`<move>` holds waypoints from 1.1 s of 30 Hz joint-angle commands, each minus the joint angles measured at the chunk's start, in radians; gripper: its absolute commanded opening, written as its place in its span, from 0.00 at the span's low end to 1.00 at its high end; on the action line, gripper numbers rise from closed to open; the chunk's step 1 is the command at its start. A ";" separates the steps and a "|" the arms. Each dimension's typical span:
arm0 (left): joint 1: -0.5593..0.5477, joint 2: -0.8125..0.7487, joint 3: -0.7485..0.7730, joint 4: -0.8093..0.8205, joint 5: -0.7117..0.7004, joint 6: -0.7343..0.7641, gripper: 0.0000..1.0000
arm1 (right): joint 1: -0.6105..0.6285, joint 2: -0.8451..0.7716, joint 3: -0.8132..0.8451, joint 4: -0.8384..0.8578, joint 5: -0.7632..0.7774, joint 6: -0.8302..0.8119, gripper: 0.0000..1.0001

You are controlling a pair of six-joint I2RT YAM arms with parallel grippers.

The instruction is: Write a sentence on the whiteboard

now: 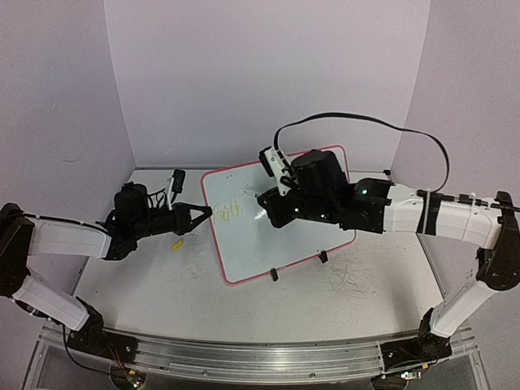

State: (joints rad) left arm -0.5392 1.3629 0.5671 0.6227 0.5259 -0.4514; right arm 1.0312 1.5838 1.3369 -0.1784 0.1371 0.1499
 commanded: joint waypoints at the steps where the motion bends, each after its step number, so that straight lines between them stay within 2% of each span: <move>1: 0.005 -0.069 0.009 0.032 -0.036 -0.008 0.14 | -0.022 -0.071 0.013 0.030 -0.001 -0.041 0.00; 4: 0.005 -0.083 0.005 0.024 -0.041 -0.007 0.16 | -0.026 -0.084 -0.022 0.039 -0.014 -0.044 0.00; 10: 0.005 -0.091 0.010 0.021 -0.029 -0.024 0.32 | -0.025 -0.088 -0.050 0.050 -0.020 -0.055 0.00; 16: 0.005 -0.086 0.036 0.019 -0.016 -0.047 0.41 | -0.025 -0.089 -0.054 0.048 -0.022 -0.101 0.00; 27: 0.005 0.045 0.123 0.020 -0.028 -0.138 0.49 | -0.025 -0.071 -0.025 0.046 -0.029 -0.177 0.00; 33: 0.023 0.082 0.168 0.021 -0.002 -0.149 0.49 | -0.025 -0.047 -0.018 0.046 -0.040 -0.198 0.00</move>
State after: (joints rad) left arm -0.5335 1.4237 0.6659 0.6197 0.4992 -0.5787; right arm 1.0046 1.5120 1.2794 -0.1510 0.1086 -0.0129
